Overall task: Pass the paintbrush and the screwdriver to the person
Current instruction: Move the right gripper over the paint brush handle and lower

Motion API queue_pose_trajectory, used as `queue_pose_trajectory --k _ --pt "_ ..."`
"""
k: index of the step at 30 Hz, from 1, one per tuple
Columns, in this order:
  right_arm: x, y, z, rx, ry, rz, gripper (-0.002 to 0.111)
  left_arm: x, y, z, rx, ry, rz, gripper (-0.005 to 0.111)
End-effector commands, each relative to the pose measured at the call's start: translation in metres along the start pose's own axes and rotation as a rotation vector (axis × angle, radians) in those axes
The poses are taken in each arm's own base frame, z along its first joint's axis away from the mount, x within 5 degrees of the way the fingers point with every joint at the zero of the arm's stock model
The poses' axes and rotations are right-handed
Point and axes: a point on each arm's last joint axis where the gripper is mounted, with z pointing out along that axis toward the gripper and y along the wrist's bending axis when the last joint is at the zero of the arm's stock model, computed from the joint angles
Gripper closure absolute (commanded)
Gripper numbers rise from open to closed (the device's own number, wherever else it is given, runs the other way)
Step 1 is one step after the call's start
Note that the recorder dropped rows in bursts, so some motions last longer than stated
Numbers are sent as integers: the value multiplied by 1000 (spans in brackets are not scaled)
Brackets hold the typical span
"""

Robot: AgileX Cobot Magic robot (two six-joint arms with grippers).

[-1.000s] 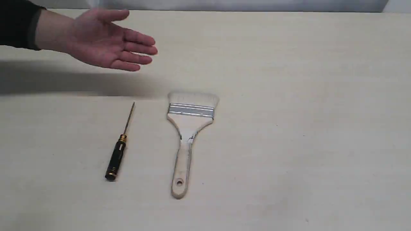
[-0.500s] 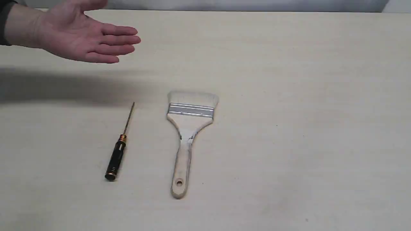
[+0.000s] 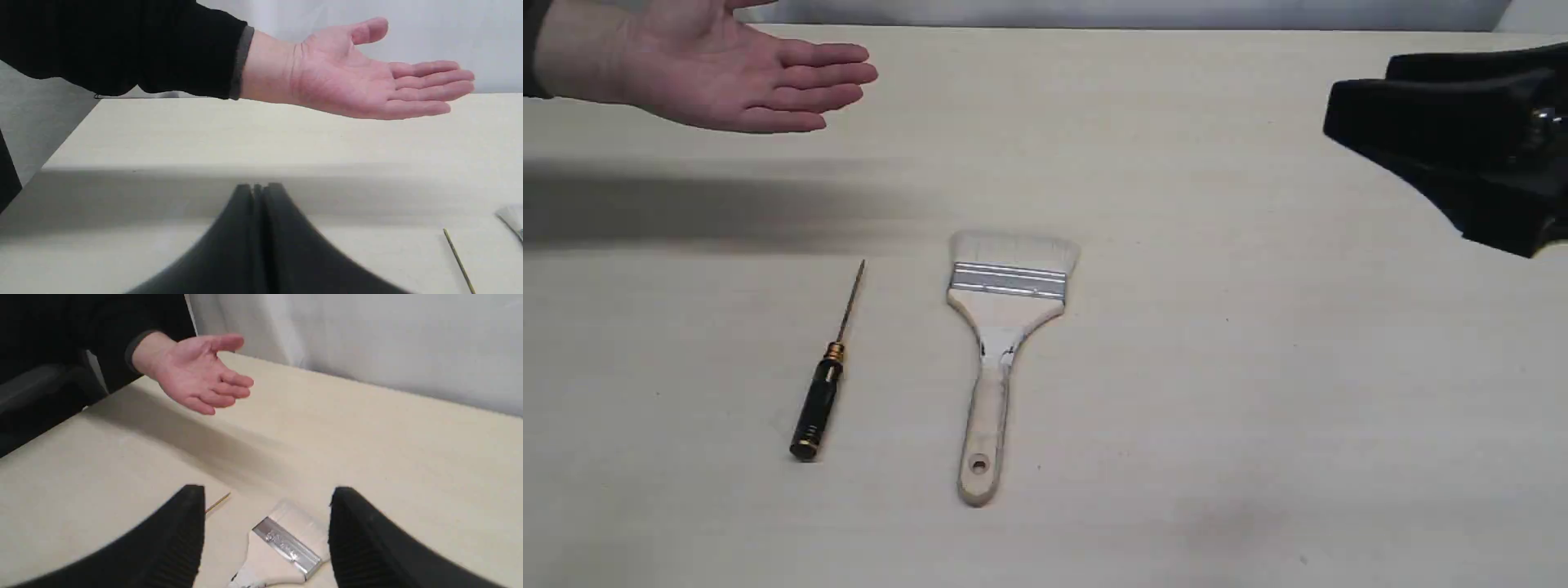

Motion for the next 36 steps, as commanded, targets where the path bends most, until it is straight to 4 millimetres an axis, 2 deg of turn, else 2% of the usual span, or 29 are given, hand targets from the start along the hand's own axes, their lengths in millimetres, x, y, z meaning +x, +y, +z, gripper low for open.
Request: queue_pose_trajectory --k 1,6,14,17,20,22,28,32,36 --pt "8 -10 12 -12 59 57 60 0 -1 0 9 -7 -1 107" --pt "19 -24 28 -17 130 119 66 0 -1 0 9 -7 -1 107" --pt "29 -35 41 -26 169 162 68 0 -1 0 9 -5 -4 107" --pt "30 -37 42 -20 173 111 80 0 -1 0 9 -6 -4 107" --pt "29 -42 42 22 171 -23 95 0 -1 0 9 -6 -4 107" --pt "29 -49 42 98 174 -80 102 0 -1 0 9 -6 -4 107" --pt "23 -77 39 382 148 -179 96 0 -1 0 9 -6 -4 107" --pt "12 -85 44 419 94 -273 95 0 -1 0 9 -6 -4 107" --pt "-8 -88 50 410 8 -422 95 0 -1 0 9 -6 -4 107"
